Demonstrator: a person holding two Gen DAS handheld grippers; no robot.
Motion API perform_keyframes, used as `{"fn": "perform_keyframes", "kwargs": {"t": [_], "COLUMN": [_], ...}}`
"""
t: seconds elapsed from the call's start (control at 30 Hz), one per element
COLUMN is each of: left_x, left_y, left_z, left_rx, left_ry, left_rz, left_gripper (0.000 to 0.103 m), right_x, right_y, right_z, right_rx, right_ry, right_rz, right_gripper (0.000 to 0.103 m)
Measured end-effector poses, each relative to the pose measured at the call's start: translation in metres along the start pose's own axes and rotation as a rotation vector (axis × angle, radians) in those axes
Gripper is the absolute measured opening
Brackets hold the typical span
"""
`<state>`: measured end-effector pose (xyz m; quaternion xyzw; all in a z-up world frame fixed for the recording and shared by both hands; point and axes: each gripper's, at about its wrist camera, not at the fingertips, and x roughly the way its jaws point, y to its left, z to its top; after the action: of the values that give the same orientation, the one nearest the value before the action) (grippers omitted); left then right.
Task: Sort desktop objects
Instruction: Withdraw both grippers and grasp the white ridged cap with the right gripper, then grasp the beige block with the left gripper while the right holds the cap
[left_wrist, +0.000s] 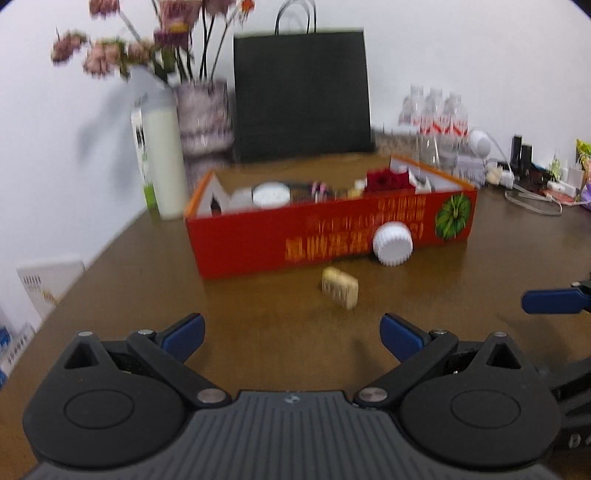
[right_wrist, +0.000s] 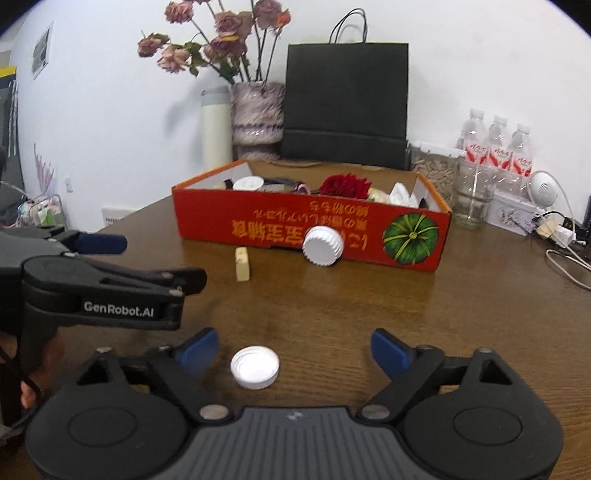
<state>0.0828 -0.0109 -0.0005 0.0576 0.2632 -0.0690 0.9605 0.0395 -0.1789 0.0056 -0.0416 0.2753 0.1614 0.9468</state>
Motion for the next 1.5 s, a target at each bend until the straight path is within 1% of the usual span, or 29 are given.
{"fn": "perform_keyframes", "kwargs": {"t": [0.03, 0.1, 0.13, 0.17, 0.2, 0.23, 0.27, 0.37, 0.57, 0.73, 0.97, 1.2, 1.23, 1.3, 1.37, 1.4, 1.43, 1.47, 1.5], "left_x": [0.001, 0.004, 0.005, 0.007, 0.008, 0.01, 0.009, 0.008, 0.01, 0.017, 0.043, 0.072, 0.075, 0.076, 0.074, 0.074, 0.073, 0.072, 0.071], "left_y": [0.002, 0.006, 0.008, 0.01, 0.012, 0.014, 0.014, 0.013, 0.01, 0.006, -0.015, -0.028, -0.028, -0.029, -0.031, -0.031, -0.033, -0.034, -0.035], "left_z": [-0.002, -0.005, -0.006, -0.008, -0.009, -0.011, -0.011, -0.012, -0.012, -0.008, 0.009, 0.026, 0.027, 0.029, 0.03, 0.031, 0.031, 0.031, 0.031], "left_rx": [-0.012, -0.043, -0.059, -0.072, -0.084, -0.094, -0.093, -0.093, -0.073, -0.075, -0.069, -0.11, -0.112, -0.111, -0.106, -0.103, -0.096, -0.089, -0.084], "left_ry": [0.027, 0.066, 0.085, 0.105, 0.127, 0.145, 0.141, 0.146, 0.154, 0.155, 0.155, 0.161, 0.16, 0.146, 0.125, 0.118, 0.111, 0.105, 0.103], "left_rz": [-0.005, -0.012, -0.022, -0.031, -0.037, -0.039, -0.034, -0.028, -0.016, -0.016, -0.016, 0.037, 0.04, 0.043, 0.043, 0.04, 0.032, 0.023, 0.019], "left_gripper": [0.103, 0.103, 0.103, 0.103, 0.103, 0.103, 0.103, 0.103, 0.103, 0.103, 0.103, 0.103, 0.101, 0.089, 0.061, 0.054, 0.038, 0.017, 0.012], "right_x": [0.001, 0.004, 0.004, 0.006, 0.006, 0.006, 0.006, 0.005, 0.006, 0.015, 0.036, 0.053, 0.054, 0.055, 0.055, 0.055, 0.055, 0.055, 0.055], "right_y": [0.001, 0.002, 0.002, 0.004, 0.006, 0.007, 0.007, 0.003, -0.013, -0.025, -0.042, -0.056, -0.057, -0.06, -0.062, -0.062, -0.063, -0.063, -0.063], "right_z": [0.0, -0.001, -0.001, -0.001, -0.002, -0.003, -0.003, -0.002, -0.001, 0.005, 0.017, 0.027, 0.028, 0.028, 0.028, 0.028, 0.028, 0.028, 0.028], "right_rx": [-0.002, -0.004, -0.002, -0.008, -0.02, -0.029, -0.03, -0.014, 0.012, -0.012, -0.005, 0.007, 0.009, 0.021, 0.035, 0.038, 0.04, 0.041, 0.042], "right_ry": [0.012, 0.041, 0.047, 0.071, 0.07, 0.071, 0.071, 0.071, 0.067, 0.072, 0.073, 0.074, 0.074, 0.074, 0.073, 0.073, 0.073, 0.072, 0.073], "right_rz": [0.002, 0.023, 0.046, 0.06, 0.061, 0.069, 0.081, 0.092, 0.082, 0.04, 0.008, 0.01, 0.013, 0.022, 0.032, 0.034, 0.035, 0.033, 0.033], "right_gripper": [0.076, 0.059, 0.057, 0.041, 0.026, 0.017, 0.009, 0.009, 0.009, 0.009, 0.009, 0.009, 0.009, 0.009, 0.009, 0.009, 0.008, 0.009, 0.008]}}
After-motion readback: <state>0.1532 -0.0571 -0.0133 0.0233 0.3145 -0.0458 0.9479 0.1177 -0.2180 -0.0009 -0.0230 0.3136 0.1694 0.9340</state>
